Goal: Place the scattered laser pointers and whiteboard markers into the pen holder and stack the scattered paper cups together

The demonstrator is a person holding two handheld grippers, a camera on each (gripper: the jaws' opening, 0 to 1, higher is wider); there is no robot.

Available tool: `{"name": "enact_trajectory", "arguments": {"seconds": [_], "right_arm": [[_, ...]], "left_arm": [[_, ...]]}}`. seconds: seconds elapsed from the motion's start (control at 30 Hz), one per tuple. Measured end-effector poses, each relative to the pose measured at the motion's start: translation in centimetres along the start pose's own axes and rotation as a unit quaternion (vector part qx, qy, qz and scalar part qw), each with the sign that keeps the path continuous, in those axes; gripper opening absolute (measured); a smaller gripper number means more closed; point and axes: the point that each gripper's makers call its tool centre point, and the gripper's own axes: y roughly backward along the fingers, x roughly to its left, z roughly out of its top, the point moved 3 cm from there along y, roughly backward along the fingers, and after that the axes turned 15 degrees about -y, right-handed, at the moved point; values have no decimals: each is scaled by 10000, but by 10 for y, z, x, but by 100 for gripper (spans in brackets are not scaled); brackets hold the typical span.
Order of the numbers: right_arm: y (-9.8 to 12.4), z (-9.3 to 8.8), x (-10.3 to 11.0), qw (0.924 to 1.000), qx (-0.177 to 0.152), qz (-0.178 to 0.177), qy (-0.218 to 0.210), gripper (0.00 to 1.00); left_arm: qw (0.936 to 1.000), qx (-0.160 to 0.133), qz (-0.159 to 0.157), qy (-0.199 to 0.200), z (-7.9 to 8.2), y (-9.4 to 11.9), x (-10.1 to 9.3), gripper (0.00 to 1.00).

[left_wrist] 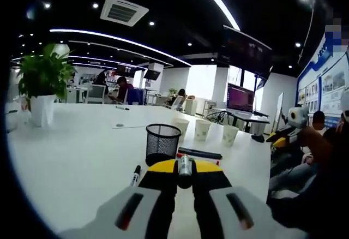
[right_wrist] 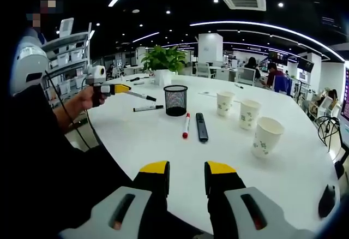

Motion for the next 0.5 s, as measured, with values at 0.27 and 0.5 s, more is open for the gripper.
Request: {"name": "enact_trajectory", "arguments": {"seconds": [0.27,0.5], "right_arm": [[0,1,0,10000,-5,-8,9,29],[0,2,-1,10000,-10,7,20,29]], "left_arm": [[10000,-27,-39,22,3,0,-1,12],[10000,-56,-38,18,8,2,2,12]]}}
